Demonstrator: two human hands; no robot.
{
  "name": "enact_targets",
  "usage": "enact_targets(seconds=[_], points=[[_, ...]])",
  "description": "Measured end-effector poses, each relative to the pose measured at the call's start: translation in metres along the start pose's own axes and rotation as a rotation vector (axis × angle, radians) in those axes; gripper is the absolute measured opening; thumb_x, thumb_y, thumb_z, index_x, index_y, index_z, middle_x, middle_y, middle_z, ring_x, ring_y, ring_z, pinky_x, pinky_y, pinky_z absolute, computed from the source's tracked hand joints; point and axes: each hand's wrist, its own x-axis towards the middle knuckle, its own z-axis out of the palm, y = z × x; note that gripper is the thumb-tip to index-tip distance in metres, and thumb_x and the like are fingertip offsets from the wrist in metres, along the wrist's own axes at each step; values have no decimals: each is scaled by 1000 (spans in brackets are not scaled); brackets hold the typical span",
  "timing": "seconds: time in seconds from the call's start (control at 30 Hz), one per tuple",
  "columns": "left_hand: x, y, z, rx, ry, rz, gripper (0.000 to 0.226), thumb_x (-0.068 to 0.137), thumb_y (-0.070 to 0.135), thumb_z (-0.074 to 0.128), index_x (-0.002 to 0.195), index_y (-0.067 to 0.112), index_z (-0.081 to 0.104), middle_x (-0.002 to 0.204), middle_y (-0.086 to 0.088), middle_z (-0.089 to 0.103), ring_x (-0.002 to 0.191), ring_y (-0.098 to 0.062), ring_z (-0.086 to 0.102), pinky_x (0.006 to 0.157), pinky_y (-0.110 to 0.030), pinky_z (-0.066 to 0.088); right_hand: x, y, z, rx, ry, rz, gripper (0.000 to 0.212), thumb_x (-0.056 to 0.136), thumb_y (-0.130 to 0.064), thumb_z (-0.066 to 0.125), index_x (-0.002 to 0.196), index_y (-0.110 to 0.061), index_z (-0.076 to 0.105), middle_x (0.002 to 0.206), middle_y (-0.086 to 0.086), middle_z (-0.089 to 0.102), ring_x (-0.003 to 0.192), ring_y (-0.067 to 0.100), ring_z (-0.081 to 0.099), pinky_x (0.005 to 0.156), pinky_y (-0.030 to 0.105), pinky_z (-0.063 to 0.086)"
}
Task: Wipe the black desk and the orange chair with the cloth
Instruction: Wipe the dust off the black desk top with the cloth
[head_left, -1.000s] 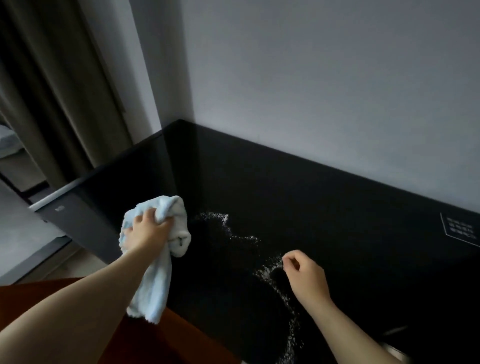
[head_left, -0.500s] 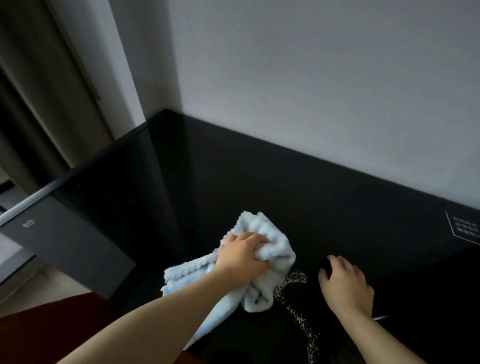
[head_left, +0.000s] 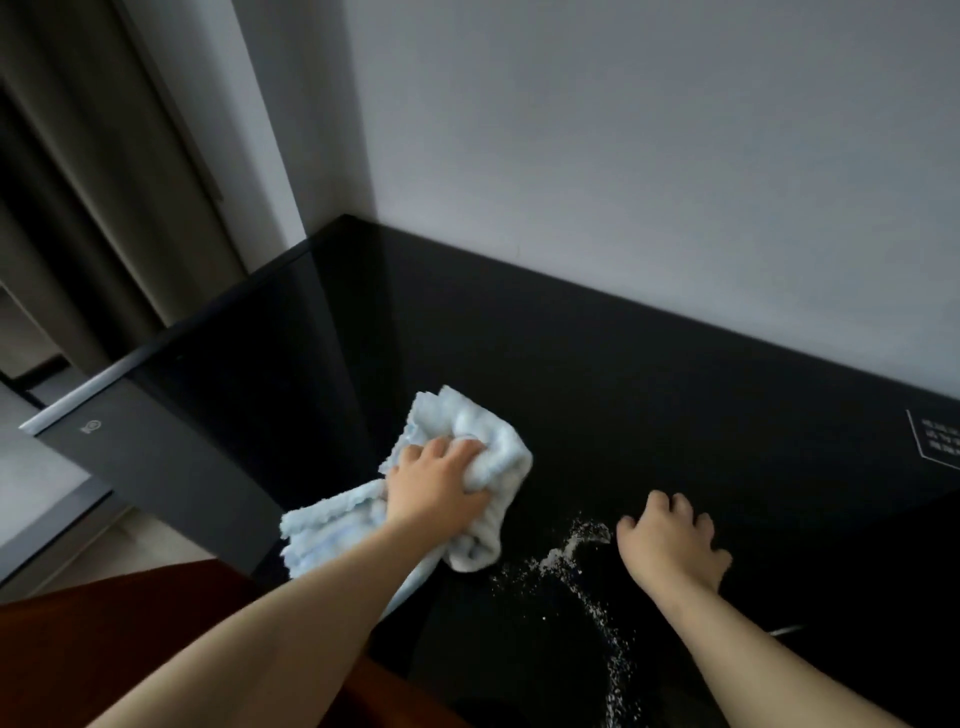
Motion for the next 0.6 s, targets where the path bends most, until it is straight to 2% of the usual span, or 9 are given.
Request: enact_targets(seconds=[0.07,0.1,0.13,0.2,0.27,0.33,0.43,0.47,0.6], points=[[0,9,-11,-112,-162,87,34,81,38,51,115,42,51,114,10,54,109,-18,44,92,-38,40,-1,-23,-7,71,-41,41,46,95,-40,40,137,-22,38,146,6,33,133,29,29,106,49,29],[1,8,-20,-185,-231,116,32,81,35,53,112,38,56,110,7,57,106,-17,49,91,-37,44,-1,-34,-10,105,-31,-12,42,95,-38,40,135,-23,42,143,4,36,132,26,31,106,47,28],[2,4,-27,-208,-234,154,31,80,32,55,111,34,58,107,6,59,104,-17,52,91,-38,45,-1,-44,-11,134,-7,-101,39,96,-36,41,132,-24,46,141,1,40,131,23,34,106,44,28],[1,-15,-34,-110,-46,175,31,80,34,56,111,34,58,110,10,58,106,-18,50,93,-38,41,-4,-60,-11,185,67,-277,31,96,-32,43,125,-27,52,133,-5,49,125,19,40,103,39,31],[-10,-33,-30,24,99,51,32,82,39,52,114,37,53,116,15,51,113,-19,45,97,-41,36,-8,-70,-10,222,133,-373,20,94,-30,47,111,-29,58,120,-7,56,116,17,46,96,35,35],[-23,-35,-15,40,39,18,37,82,42,52,119,38,49,122,15,49,118,-20,42,99,-43,35,-12,-77,-8,241,137,-403,12,93,-27,49,99,-28,59,112,-7,58,109,18,48,91,33,38],[-31,-26,-4,-76,-141,214,50,75,38,57,124,48,47,127,21,48,113,-17,38,96,-38,34,-16,-88,-2,239,120,-427,13,93,-27,46,93,-26,59,107,-5,58,104,19,48,85,32,39],[-30,-29,-8,-88,-136,246,51,75,37,57,124,48,47,126,22,48,112,-17,37,95,-36,33,-17,-94,2,238,123,-438,13,93,-27,45,92,-26,59,107,-5,58,103,19,49,84,32,39],[-8,-81,-46,-53,271,67,51,76,41,56,127,33,54,130,5,52,120,-25,44,97,-37,36,-22,-121,8,284,109,-486,16,95,-29,47,105,-28,59,115,-8,57,110,16,49,92,32,40]])
